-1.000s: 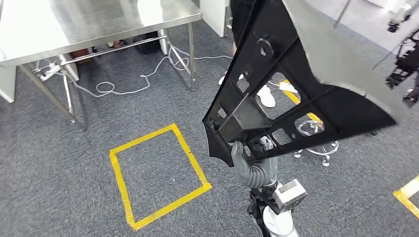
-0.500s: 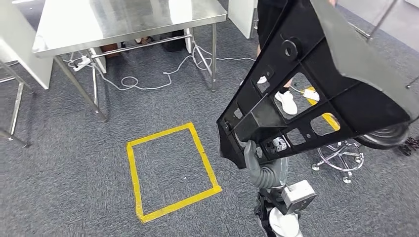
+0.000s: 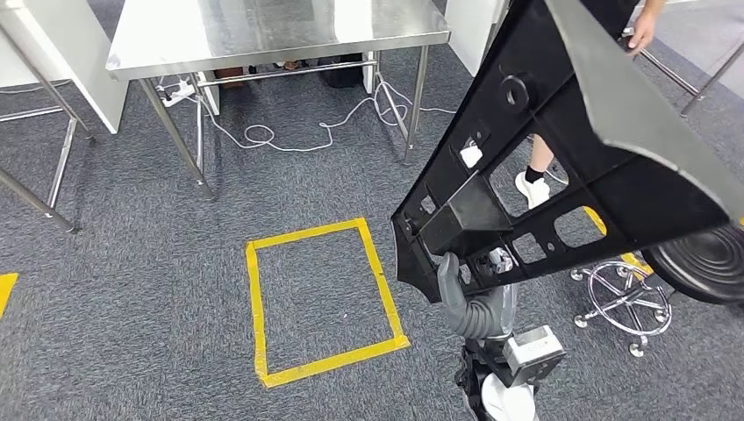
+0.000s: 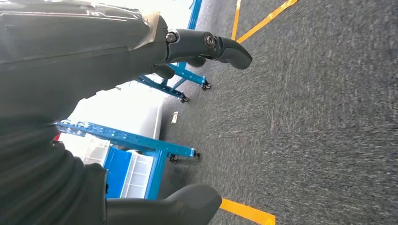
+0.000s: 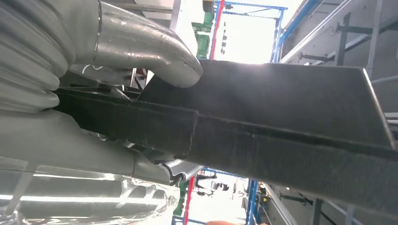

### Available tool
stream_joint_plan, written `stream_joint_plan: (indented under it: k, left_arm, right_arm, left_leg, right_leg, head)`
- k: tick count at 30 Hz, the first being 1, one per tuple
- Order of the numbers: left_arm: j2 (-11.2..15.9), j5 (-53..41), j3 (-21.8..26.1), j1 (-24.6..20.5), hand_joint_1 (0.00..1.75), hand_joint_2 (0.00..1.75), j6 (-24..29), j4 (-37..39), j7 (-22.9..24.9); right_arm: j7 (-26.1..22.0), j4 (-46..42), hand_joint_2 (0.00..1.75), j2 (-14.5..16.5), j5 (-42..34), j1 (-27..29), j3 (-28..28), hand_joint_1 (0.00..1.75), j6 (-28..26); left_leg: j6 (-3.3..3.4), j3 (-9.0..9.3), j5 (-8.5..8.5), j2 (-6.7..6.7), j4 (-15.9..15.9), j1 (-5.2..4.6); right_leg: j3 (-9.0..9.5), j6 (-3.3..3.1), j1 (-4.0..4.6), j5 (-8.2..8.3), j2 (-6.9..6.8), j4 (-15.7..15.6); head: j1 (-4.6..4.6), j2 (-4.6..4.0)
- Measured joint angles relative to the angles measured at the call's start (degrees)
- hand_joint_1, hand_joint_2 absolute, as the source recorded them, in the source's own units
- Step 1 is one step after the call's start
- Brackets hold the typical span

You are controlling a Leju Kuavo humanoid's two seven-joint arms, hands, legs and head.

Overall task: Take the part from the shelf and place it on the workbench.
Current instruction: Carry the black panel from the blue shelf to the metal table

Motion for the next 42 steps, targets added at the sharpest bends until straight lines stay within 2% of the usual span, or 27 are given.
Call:
stream_joint_plan:
  k: [1,2,4,5,6,7,10,15,17,22,36,42]
  left_arm:
    - [0.0,0.0,0.0,0.0,0.00,1.75,-0.1,0.0,0.0]
    - [0.0,0.0,0.0,0.0,0.00,1.75,-0.2,0.0,0.0]
    - [0.0,0.0,0.0,0.0,0.00,1.75,-0.4,0.0,0.0]
    - [0.0,0.0,0.0,0.0,0.00,1.75,-0.5,0.0,0.0]
    - [0.0,0.0,0.0,0.0,0.00,1.75,-0.6,0.0,0.0]
    - [0.0,0.0,0.0,0.0,0.00,1.75,-0.6,0.0,0.0]
    - [0.0,0.0,0.0,0.1,0.00,1.75,-0.7,0.0,0.0]
    - [0.0,0.0,0.0,0.1,0.00,1.75,-0.7,0.0,0.0]
    - [0.0,0.0,0.0,0.1,0.00,1.75,-0.7,0.0,0.0]
    - [0.0,0.0,0.0,0.1,0.00,1.75,-0.7,0.0,0.0]
    - [0.1,-0.8,-0.1,0.1,0.00,1.75,-2.4,0.0,0.0]
    - [0.1,0.1,-0.1,0.0,0.00,1.75,-2.5,0.0,0.0]
  right_arm:
    - [0.0,0.0,1.75,-0.1,0.0,0.1,-0.1,1.75,0.0]
    - [0.1,0.0,1.75,-0.1,-0.1,0.1,-0.3,1.75,0.0]
    - [0.1,0.0,1.75,-0.2,-0.2,0.1,-0.4,1.75,-0.1]
    - [0.1,0.0,1.75,-0.2,-0.2,0.0,-0.5,1.75,-0.1]
    - [0.1,0.1,1.75,-0.2,-0.2,0.0,-0.6,1.75,-0.1]
    - [0.1,0.1,1.75,-0.2,-0.2,0.0,-0.6,1.75,-0.1]
    - [0.2,0.1,1.75,-0.2,-0.3,0.0,-0.8,1.75,-0.1]
    - [0.2,0.1,1.75,-0.2,-0.3,0.0,-1.1,1.75,-0.1]
    - [0.2,0.1,1.75,-0.2,-0.3,0.0,-1.2,1.75,-0.1]
    - [0.2,0.1,1.75,-0.2,-0.3,0.0,-1.2,1.75,-0.1]
    - [0.5,0.2,1.75,-0.2,-0.5,0.0,-1.2,1.75,-0.5]
    - [2.6,0.0,1.75,-0.1,-0.6,0.2,-2.1,1.75,0.1]
  left_leg:
    - [-0.03,0.03,-0.03,-0.35,0.0,-0.02]
    - [-0.10,0.13,-0.08,-0.70,0.0,-0.02]
    - [-0.43,0.37,-0.29,-1.29,0.1,-0.11]
    - [-0.69,0.43,-0.43,-1.51,0.2,-0.25]
    - [-0.85,0.43,-0.61,-1.64,0.3,-0.38]
    - [-0.79,0.38,-0.68,-1.70,0.5,-0.48]
    - [-0.27,0.47,-0.67,-1.59,0.5,-0.27]
    - [-0.31,0.84,-0.67,-1.48,0.0,-0.15]
    - [-0.44,0.86,-0.68,-1.47,-0.1,-0.06]
    - [-1.82,0.85,-0.75,-1.46,-0.1,0.18]
    - [-1.91,0.85,-0.80,-1.45,-0.1,-0.41]
    - [-1.90,0.84,-0.81,-1.45,-0.1,-0.43]
  right_leg:
    - [-0.27,0.35,-0.02,0.46,0.03,0.1]
    - [0.61,0.80,-0.05,1.77,0.07,-2.0]
    - [4.30,1.40,-0.13,5.35,0.42,-10.3]
    - [5.85,1.32,-0.16,6.68,0.62,-13.7]
    - [6.80,1.11,-0.29,7.52,0.80,-15.8]
    - [7.11,0.85,-0.35,7.83,0.91,-16.5]
    - [7.24,0.63,-0.24,8.03,0.95,-16.5]
    - [7.30,0.40,-0.01,7.91,1.08,-16.5]
    - [7.31,0.19,0.12,7.86,1.08,-16.5]
    - [7.31,-0.15,0.39,7.82,1.07,-16.5]
    - [7.30,-0.12,-0.02,7.82,1.06,-16.5]
    - [7.30,-0.11,-0.06,7.83,1.06,-16.5]
  head:
    - [0.04,0.00]
    - [0.04,0.00]
    - [0.15,0.00]
    - [0.18,0.00]
    - [0.16,0.00]
    - [0.15,0.00]
    - [0.15,0.00]
    - [0.10,0.00]
    - [0.11,0.00]
    - [0.14,0.00]
    - [0.15,0.00]
    - [0.15,0.00]
